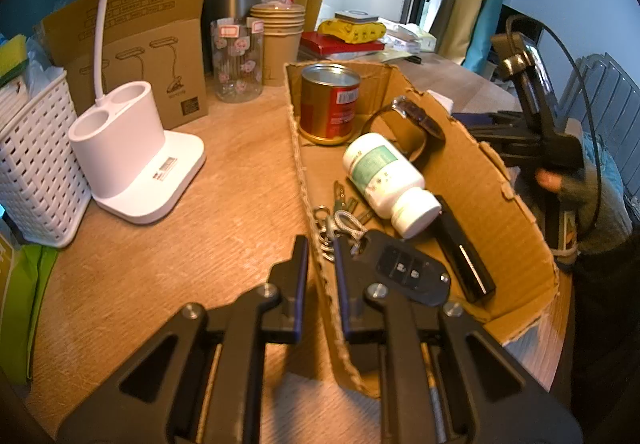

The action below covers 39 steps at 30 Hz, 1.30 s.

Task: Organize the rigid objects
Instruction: 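Move the right gripper to the white earbud case and close on it, then lift the earbud case with the right gripper and carry it over the box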

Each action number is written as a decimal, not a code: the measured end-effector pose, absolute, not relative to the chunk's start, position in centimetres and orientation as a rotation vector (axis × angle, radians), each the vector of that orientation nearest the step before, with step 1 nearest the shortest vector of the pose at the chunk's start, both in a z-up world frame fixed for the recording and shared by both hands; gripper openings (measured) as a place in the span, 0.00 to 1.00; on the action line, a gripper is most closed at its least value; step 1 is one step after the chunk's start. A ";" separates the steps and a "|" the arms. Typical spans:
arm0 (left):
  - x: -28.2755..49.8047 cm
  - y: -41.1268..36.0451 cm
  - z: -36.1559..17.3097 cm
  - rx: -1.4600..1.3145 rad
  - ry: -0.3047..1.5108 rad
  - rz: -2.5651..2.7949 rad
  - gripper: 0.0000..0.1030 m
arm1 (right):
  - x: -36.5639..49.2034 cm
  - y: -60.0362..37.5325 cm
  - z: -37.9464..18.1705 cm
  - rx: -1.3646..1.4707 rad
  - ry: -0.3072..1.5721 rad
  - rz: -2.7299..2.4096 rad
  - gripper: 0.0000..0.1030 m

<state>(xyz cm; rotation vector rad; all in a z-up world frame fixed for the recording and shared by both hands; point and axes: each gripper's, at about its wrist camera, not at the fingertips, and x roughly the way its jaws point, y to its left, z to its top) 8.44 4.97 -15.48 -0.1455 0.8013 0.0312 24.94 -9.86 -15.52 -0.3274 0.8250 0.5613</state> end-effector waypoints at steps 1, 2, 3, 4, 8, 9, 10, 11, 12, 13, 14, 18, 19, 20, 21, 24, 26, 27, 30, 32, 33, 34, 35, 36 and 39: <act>8.4 5.0 -15.5 -0.145 0.801 0.031 0.14 | 25.0 -9.8 -15.6 -0.327 0.830 0.560 0.67; 8.5 5.0 -15.5 -0.145 0.801 0.031 0.14 | 25.1 -9.8 -15.7 -0.328 0.838 0.559 0.67; 8.5 5.0 -15.5 -0.145 0.801 0.031 0.14 | 25.2 -9.7 -15.8 -0.330 0.845 0.558 0.67; 8.5 5.0 -15.5 -0.145 0.801 0.032 0.14 | 25.3 -9.7 -15.8 -0.332 0.852 0.556 0.67; 8.4 5.0 -15.5 -0.145 0.802 0.032 0.14 | 25.4 -9.7 -16.0 -0.336 0.857 0.551 0.61; 8.5 5.0 -15.5 -0.145 0.801 0.031 0.14 | 25.4 -9.6 -16.0 -0.338 0.857 0.552 0.61; 8.5 5.0 -15.5 -0.145 0.801 0.031 0.14 | 25.4 -9.5 -16.0 -0.342 0.855 0.553 0.61; 8.4 5.0 -15.5 -0.145 0.801 0.031 0.14 | 25.3 -9.5 -16.0 -0.345 0.851 0.554 0.61; 8.5 5.0 -15.5 -0.145 0.801 0.031 0.14 | 25.2 -9.5 -16.0 -0.346 0.848 0.556 0.61; 8.5 5.0 -15.5 -0.146 0.801 0.031 0.14 | 25.1 -9.5 -15.9 -0.346 0.841 0.557 0.61; 8.4 5.0 -15.5 -0.146 0.802 0.031 0.14 | 25.0 -9.5 -15.8 -0.345 0.834 0.557 0.61; 8.5 5.0 -15.5 -0.145 0.801 0.031 0.14 | 24.9 -9.8 -15.6 -0.338 0.826 0.552 0.60; 8.5 5.0 -15.5 -0.145 0.801 0.031 0.14 | 24.7 -9.9 -15.5 -0.336 0.823 0.554 0.61; 8.5 5.0 -15.5 -0.145 0.801 0.031 0.14 | 24.6 -9.9 -15.3 -0.332 0.816 0.555 0.61; 8.5 5.0 -15.5 -0.145 0.801 0.031 0.14 | 24.5 -10.0 -15.1 -0.329 0.809 0.555 0.61; 8.5 5.0 -15.5 -0.145 0.801 0.031 0.14 | 24.1 -10.3 -14.3 -0.315 0.786 0.555 0.61; 8.5 5.0 -15.5 -0.145 0.801 0.032 0.14 | 23.9 -10.5 -13.7 -0.306 0.772 0.554 0.61; 8.5 5.0 -15.5 -0.145 0.801 0.032 0.14 | 23.7 -10.5 -13.4 -0.301 0.762 0.556 0.61; 8.5 5.0 -15.5 -0.146 0.801 0.031 0.14 | 23.0 -10.7 -12.1 -0.284 0.730 0.558 0.61; 8.4 4.9 -15.5 -0.145 0.801 0.032 0.14 | 22.3 -10.7 -11.1 -0.273 0.703 0.568 0.61; 8.5 5.0 -15.5 -0.146 0.801 0.032 0.14 | 22.1 -10.7 -10.7 -0.270 0.694 0.574 0.61; 8.5 5.0 -15.5 -0.145 0.801 0.032 0.14 | 21.8 -10.6 -10.3 -0.269 0.685 0.580 0.61; 8.5 5.0 -15.5 -0.145 0.801 0.032 0.14 | 21.5 -10.5 -10.0 -0.270 0.672 0.586 0.61; 8.5 5.0 -15.5 -0.145 0.801 0.032 0.14 | 21.1 -10.4 -9.6 -0.274 0.655 0.598 0.61; 8.5 5.0 -15.5 -0.145 0.801 0.032 0.14 | 20.3 -10.0 -8.7 -0.283 0.630 0.615 0.61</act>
